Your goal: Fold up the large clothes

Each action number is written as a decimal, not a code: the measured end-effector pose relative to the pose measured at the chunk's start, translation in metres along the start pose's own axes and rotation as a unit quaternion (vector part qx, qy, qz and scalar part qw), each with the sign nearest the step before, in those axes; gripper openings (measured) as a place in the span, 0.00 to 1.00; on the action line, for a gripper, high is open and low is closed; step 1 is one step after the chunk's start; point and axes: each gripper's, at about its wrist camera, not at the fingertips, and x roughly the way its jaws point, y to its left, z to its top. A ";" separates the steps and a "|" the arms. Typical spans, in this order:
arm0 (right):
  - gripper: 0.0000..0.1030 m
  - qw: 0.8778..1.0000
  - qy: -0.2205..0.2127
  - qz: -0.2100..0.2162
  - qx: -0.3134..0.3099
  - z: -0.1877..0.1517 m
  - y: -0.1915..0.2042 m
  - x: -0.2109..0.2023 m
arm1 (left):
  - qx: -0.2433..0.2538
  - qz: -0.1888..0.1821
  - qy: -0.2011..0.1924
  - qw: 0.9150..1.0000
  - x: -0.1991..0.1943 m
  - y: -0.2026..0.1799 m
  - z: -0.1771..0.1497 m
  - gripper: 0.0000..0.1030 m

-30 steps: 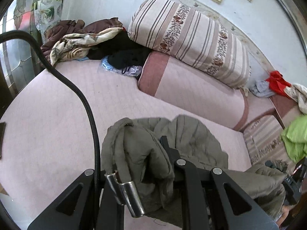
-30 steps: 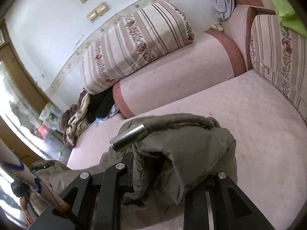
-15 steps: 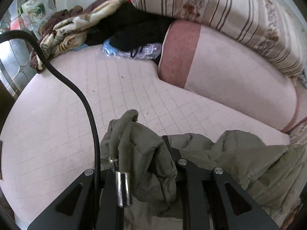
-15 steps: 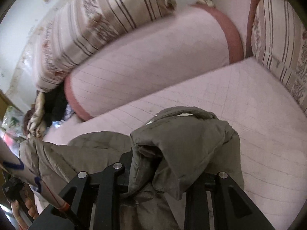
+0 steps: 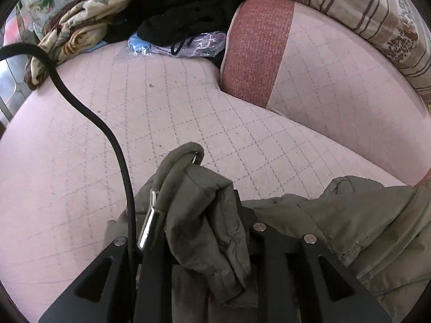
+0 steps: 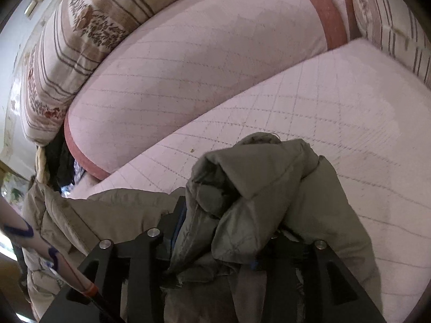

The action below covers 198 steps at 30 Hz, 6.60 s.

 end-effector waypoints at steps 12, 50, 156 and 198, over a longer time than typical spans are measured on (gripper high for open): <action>0.59 1.000 -0.010 0.012 -0.002 0.001 0.013 -0.019 | -0.038 -0.042 0.014 0.998 -0.039 0.027 0.008 0.30; 0.56 0.963 -0.023 -0.172 -0.207 -0.054 0.190 0.059 | 0.085 -0.033 -0.091 0.992 -0.162 0.110 -0.170 0.71; 0.87 0.992 -0.050 -0.036 -0.114 -0.244 -0.021 -0.281 | 0.128 -0.009 -0.071 0.989 -0.293 0.050 -0.302 0.71; 0.87 0.982 -0.040 -0.113 -0.144 -0.227 0.013 -0.217 | 0.138 -0.001 -0.071 0.988 -0.230 0.063 -0.246 0.71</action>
